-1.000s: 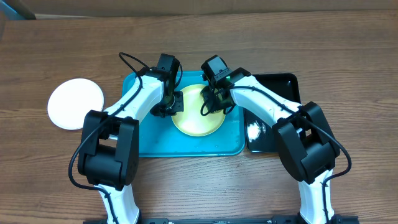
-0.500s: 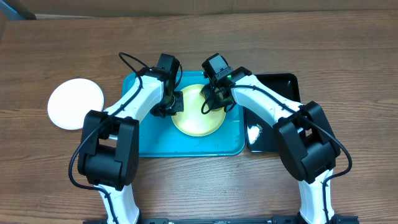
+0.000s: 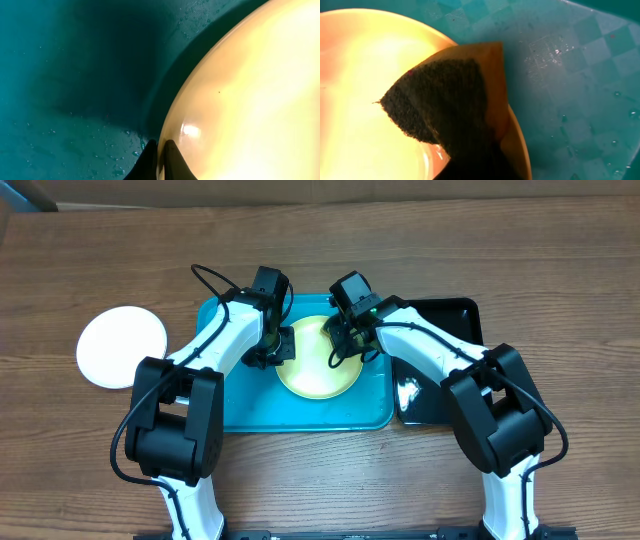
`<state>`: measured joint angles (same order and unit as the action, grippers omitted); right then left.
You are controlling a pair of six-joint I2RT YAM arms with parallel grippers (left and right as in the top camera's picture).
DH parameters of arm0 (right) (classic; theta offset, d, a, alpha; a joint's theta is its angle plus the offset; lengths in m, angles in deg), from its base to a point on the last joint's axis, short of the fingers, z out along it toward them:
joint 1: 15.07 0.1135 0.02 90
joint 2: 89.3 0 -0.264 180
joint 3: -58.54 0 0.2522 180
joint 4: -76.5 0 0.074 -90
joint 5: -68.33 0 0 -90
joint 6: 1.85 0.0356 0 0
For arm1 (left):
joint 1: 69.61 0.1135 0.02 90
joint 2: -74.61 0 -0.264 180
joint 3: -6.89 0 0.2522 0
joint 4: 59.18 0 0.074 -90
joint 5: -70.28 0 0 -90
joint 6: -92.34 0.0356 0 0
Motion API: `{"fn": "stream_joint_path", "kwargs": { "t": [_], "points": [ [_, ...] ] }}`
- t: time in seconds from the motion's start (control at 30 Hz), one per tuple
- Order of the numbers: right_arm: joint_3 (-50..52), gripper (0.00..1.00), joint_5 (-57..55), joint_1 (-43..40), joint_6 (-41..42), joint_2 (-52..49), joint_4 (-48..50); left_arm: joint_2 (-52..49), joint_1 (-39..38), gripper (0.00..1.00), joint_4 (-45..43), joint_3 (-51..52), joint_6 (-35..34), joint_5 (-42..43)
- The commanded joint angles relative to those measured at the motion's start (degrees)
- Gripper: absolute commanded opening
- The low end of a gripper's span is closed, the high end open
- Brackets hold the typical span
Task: Clean dirty plates on tray and stack at the side
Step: 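Scrub the yellow plate with the sponge held in the right gripper, then drop the sponge into the black tray and raise the right gripper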
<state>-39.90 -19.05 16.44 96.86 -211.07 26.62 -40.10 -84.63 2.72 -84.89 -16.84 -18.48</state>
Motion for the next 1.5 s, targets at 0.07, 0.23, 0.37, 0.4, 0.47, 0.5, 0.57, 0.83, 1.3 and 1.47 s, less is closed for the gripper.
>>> {"fn": "stream_joint_path", "kwargs": {
  "t": [0.07,0.23,0.37,0.4,0.47,0.5,0.57,0.83,1.3,1.47],
  "points": [
    [2.6,0.12,13.1,0.0,-1.0,-1.7,-0.9,-0.3,0.0,0.04,0.5,1.4,-0.1,-1.6],
    [2.6,0.13,17.5,0.5,-1.7,-1.7,-1.8,-0.3,0.0,0.04,0.5,1.4,-0.1,-1.6],
    [0.9,0.13,26.1,0.3,-3.2,-1.6,-2.1,-0.3,0.0,0.04,0.5,1.4,-0.1,-1.6],
    [0.0,0.13,28.8,-0.2,-3.2,-1.4,-2.3,-0.3,0.0,0.04,0.5,1.4,-0.1,-1.6],
    [-2.4,0.12,33.4,-1.5,-3.2,-0.8,-3.0,-0.3,0.0,0.04,0.5,1.4,-0.1,-1.6],
    [-4.1,0.12,35.1,-2.4,-3.2,-0.4,-3.8,-0.3,0.0,0.04,0.5,1.4,-0.1,-1.6],
    [-6.9,0.12,37.3,-4.2,-3.2,0.7,-5.6,-0.3,0.0,0.04,0.6,1.4,-0.1,-1.6],
    [-13.3,0.12,37.4,-14.2,-6.2,7.3,-16.6,-0.3,0.0,0.06,0.7,1.4,-0.1,-1.6],
    [-4.7,0.10,8.0,-25.9,-4.0,8.5,-29.8,-0.3,0.0,0.23,0.5,1.4,-0.1,-1.6],
    [1.2,0.12,7.6,-25.5,-2.5,8.5,-24.5,-0.3,-0.1,0.24,0.5,1.4,-0.1,-1.3]
  ]
}}
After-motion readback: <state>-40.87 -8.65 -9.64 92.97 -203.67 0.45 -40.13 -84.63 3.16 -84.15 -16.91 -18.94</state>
